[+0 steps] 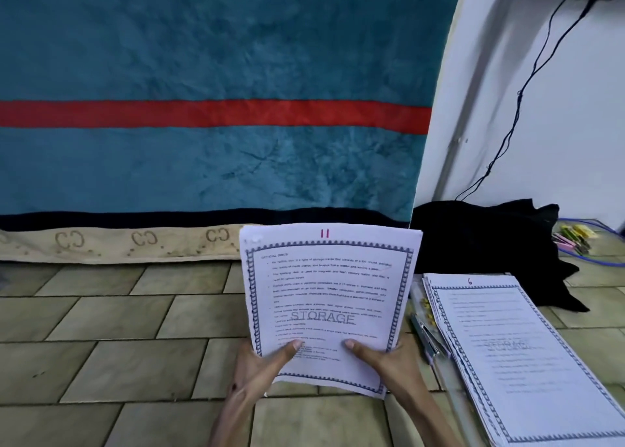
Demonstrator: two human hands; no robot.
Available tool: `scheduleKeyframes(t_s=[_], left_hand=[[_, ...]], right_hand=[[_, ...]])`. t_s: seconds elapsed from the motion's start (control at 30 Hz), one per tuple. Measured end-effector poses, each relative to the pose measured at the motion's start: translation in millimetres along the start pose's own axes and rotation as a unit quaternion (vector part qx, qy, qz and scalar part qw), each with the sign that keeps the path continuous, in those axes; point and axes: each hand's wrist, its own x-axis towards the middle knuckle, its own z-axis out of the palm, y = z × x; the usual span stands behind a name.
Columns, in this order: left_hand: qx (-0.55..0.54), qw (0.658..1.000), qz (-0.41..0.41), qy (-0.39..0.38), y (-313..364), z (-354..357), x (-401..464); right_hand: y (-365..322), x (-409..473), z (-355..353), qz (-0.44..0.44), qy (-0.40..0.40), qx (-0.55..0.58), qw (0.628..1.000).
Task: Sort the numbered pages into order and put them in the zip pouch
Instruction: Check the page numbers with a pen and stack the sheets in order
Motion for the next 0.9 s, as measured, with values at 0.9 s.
scheduleKeyframes(t_s=[0.9], left_hand=[[0.359, 0.892, 0.206, -0.179, 68, 102, 63]], right_hand=[[28, -22, -72, 0.208, -0.037, -0.238, 0.948]])
